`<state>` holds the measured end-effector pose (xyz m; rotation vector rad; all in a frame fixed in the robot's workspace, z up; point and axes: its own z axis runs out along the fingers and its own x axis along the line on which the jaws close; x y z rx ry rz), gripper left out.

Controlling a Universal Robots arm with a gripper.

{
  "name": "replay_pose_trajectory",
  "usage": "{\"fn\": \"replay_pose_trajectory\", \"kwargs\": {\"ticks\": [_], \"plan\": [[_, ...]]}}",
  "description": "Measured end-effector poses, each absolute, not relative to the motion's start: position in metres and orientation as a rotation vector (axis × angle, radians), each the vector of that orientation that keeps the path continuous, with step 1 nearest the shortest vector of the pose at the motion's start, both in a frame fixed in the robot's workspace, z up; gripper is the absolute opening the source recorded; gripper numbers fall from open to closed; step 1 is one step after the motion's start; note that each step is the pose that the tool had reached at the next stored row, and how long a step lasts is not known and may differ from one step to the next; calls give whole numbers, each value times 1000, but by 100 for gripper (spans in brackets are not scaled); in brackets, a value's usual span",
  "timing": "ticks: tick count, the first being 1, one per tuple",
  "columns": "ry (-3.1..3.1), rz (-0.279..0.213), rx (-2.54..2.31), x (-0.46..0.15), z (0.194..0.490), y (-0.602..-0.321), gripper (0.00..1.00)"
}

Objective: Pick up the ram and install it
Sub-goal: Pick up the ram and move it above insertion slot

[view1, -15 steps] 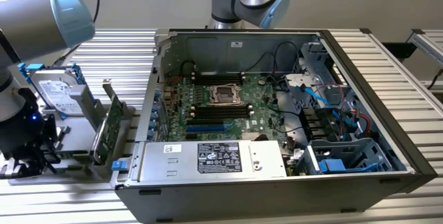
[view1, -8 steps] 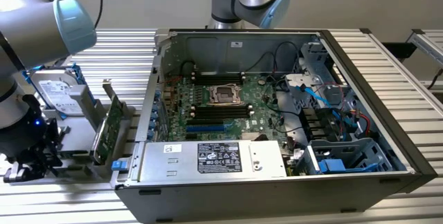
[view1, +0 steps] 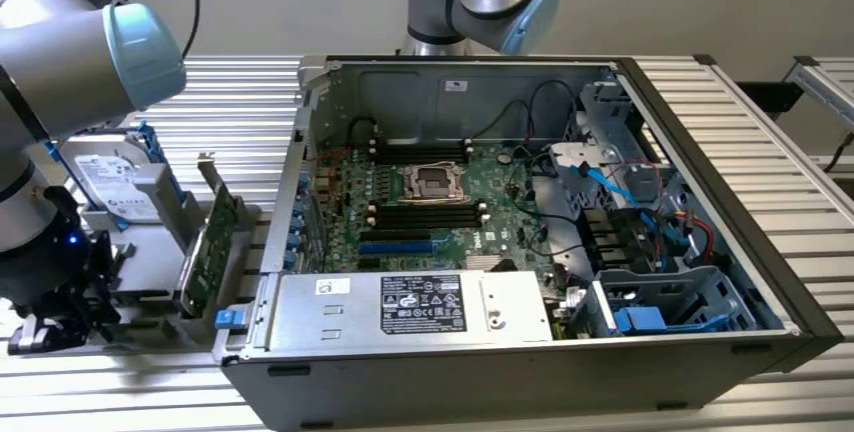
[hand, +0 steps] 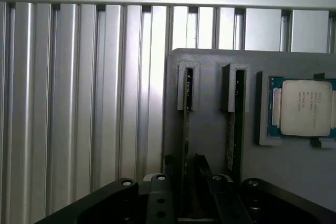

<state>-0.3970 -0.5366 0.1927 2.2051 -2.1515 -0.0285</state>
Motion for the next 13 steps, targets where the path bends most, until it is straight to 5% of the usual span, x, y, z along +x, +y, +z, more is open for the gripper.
{"fn": "replay_pose_trajectory", "kwargs": {"ticks": [13], "plan": [[-2163,-31,2196,-397,192,-536,28]]}}
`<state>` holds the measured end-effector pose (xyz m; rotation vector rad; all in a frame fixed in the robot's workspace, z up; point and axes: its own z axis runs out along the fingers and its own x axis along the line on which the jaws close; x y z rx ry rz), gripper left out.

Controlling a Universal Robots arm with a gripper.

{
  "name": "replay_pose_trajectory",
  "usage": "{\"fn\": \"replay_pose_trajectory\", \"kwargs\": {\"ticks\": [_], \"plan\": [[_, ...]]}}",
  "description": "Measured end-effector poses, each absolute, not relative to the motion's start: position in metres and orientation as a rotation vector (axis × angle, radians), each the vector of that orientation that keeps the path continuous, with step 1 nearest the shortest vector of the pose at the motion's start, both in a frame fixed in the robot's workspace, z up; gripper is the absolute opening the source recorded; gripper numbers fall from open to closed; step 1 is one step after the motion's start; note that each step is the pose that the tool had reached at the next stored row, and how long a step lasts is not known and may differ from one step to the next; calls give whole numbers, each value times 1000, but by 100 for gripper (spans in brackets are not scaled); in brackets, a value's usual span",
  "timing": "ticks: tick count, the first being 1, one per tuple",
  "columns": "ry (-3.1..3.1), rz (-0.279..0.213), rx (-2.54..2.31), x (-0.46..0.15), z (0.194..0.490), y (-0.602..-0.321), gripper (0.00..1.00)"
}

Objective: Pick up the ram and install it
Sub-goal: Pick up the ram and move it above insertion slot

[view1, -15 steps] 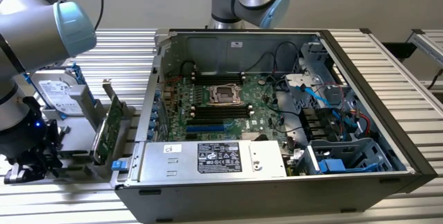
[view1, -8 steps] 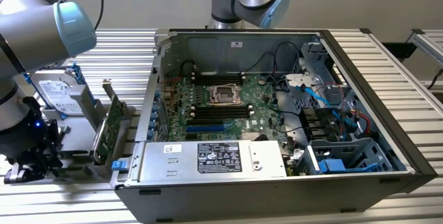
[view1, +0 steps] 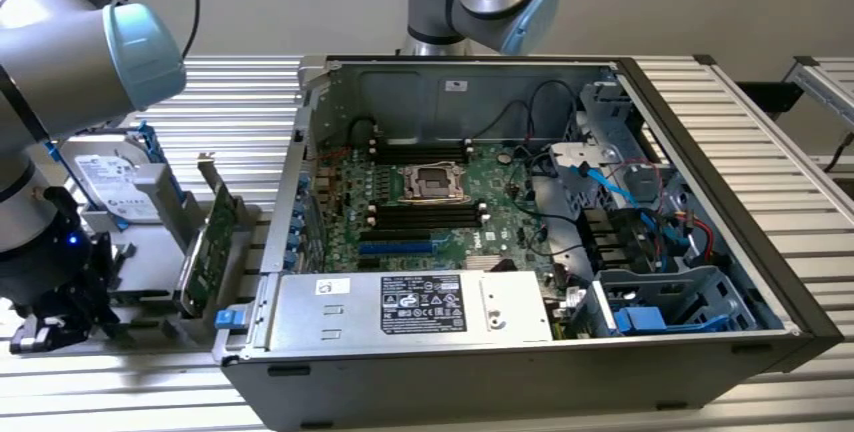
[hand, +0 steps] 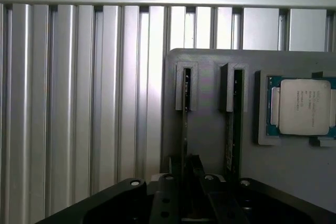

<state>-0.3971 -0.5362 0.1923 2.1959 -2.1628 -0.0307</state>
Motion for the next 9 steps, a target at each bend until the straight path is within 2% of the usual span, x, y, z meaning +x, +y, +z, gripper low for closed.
{"fn": "replay_pose_trajectory", "kwargs": {"ticks": [1,4,6,9], "plan": [[-2163,-31,2195,-397,192,-536,21],[-2165,-31,2194,-397,192,-536,21],[-2166,-31,2192,-397,192,-536,14],[-2169,-31,2190,-397,192,-536,14]]}}
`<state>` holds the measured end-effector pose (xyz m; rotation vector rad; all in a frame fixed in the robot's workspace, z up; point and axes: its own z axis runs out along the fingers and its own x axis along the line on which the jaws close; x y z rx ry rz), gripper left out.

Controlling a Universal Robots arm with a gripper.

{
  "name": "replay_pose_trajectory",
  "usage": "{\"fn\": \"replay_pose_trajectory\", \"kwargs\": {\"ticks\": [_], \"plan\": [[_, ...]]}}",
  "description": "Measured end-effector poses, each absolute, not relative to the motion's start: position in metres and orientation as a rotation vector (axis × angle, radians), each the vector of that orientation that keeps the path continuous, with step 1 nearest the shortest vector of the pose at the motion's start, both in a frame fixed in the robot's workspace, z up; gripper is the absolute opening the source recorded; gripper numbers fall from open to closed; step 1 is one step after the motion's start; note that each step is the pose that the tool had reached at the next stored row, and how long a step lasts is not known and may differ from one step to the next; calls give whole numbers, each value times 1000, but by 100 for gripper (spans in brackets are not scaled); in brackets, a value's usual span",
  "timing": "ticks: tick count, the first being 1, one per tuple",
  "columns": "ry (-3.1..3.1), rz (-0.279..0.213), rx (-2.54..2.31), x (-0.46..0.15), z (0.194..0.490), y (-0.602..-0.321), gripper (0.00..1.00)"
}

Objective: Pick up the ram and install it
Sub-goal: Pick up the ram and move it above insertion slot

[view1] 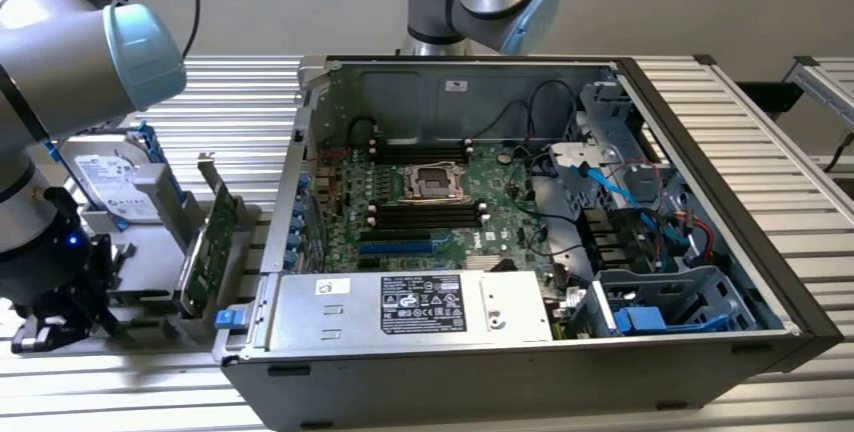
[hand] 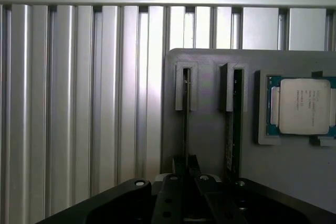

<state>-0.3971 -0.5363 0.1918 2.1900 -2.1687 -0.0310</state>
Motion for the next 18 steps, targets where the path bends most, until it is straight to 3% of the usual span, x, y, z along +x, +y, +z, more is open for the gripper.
{"fn": "replay_pose_trajectory", "kwargs": {"ticks": [18], "plan": [[-2172,-31,2187,-397,204,-536,14]]}}
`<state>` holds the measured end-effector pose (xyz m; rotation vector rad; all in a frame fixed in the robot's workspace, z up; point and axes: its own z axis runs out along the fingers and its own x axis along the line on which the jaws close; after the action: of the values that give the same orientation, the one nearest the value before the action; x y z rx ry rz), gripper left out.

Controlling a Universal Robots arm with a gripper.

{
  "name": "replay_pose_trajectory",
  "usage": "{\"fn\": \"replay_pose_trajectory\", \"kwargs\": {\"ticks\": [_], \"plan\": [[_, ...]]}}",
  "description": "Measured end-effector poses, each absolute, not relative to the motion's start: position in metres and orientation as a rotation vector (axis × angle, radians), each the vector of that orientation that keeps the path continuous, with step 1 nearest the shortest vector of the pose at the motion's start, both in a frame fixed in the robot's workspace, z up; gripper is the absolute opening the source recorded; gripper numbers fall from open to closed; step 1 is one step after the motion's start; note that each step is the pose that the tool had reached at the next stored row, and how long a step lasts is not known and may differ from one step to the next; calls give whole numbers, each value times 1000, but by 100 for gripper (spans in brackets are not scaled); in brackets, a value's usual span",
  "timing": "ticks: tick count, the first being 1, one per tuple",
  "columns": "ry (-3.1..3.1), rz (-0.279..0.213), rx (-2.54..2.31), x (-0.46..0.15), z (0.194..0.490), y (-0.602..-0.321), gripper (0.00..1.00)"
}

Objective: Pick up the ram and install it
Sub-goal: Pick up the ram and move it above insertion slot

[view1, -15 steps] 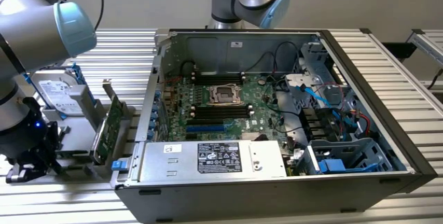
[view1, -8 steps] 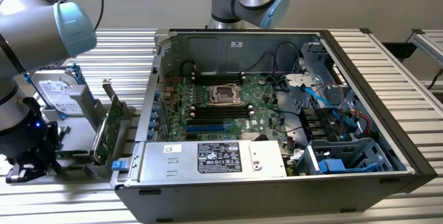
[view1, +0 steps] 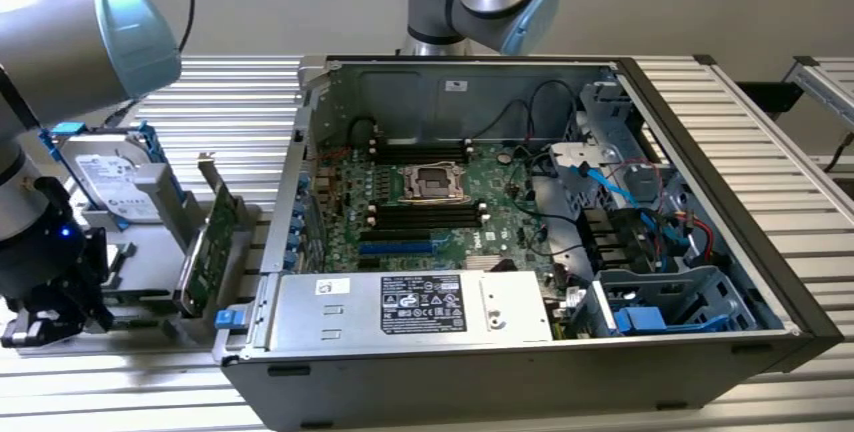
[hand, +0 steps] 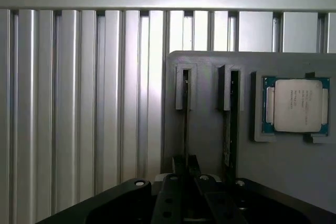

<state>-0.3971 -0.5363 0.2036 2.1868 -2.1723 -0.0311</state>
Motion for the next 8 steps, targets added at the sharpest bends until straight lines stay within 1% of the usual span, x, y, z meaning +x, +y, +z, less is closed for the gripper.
{"fn": "replay_pose_trajectory", "kwargs": {"ticks": [8], "plan": [[-2172,-31,2187,-397,235,-536,14]]}}
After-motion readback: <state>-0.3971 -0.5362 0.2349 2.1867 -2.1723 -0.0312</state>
